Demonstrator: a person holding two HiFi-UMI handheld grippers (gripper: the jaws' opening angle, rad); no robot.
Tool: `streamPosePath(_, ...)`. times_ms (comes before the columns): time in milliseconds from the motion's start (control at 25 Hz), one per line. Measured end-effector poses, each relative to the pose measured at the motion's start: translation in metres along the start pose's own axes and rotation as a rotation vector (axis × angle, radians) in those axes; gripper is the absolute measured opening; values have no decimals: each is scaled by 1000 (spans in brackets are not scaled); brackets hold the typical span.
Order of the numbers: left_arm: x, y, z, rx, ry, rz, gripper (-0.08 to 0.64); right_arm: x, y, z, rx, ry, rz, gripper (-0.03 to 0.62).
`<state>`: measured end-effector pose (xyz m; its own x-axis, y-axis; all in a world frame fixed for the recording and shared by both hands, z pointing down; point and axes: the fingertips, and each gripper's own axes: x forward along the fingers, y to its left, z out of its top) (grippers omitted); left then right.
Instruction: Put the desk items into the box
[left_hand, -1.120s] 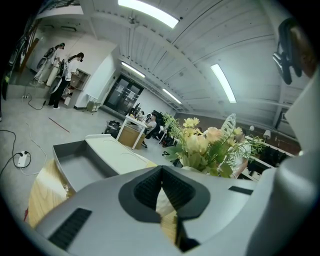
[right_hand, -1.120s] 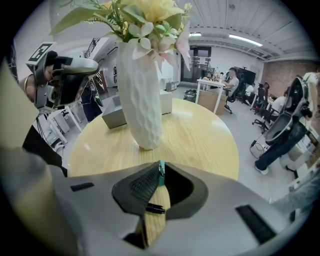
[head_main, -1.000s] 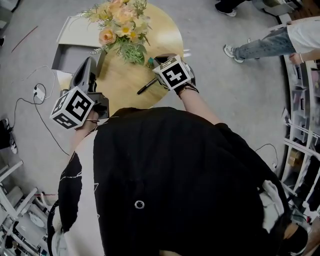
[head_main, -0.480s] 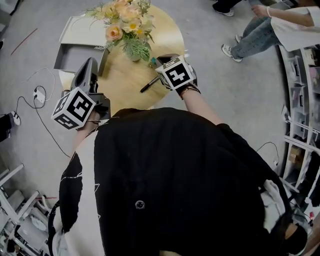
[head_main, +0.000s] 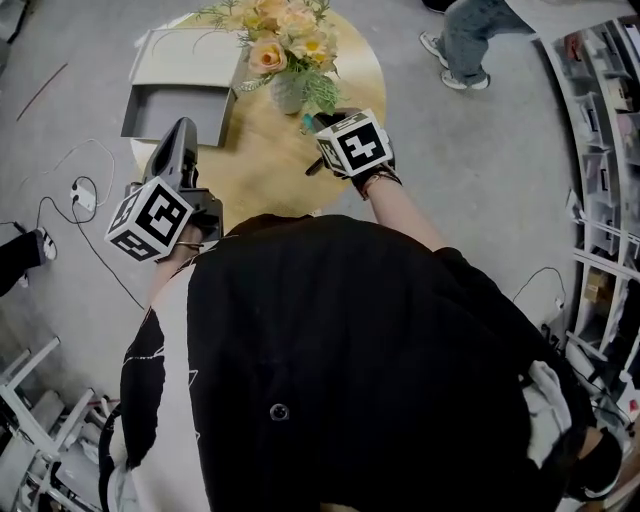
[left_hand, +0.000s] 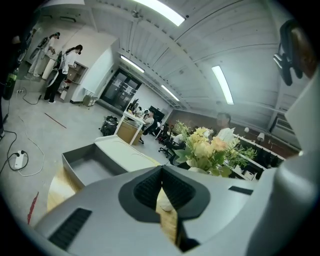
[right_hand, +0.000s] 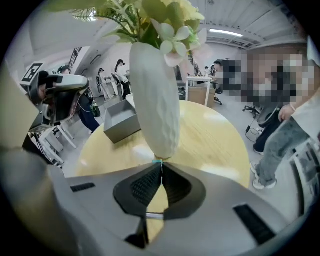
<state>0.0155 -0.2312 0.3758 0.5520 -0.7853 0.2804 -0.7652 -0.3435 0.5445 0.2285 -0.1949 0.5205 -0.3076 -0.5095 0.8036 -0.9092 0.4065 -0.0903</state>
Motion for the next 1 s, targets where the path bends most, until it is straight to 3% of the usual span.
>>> streamPosePath(240,-13,37,15,1,34,-7,9,12,28,2,100,11,-7,12)
streamPosePath(560,-22,68,30,4,66,-69,11,20,61,6,176,10,-58,12)
streamPosePath(1000,-39,95,46,-4,70,-138,9,5,102,46,136,-58,-127,12)
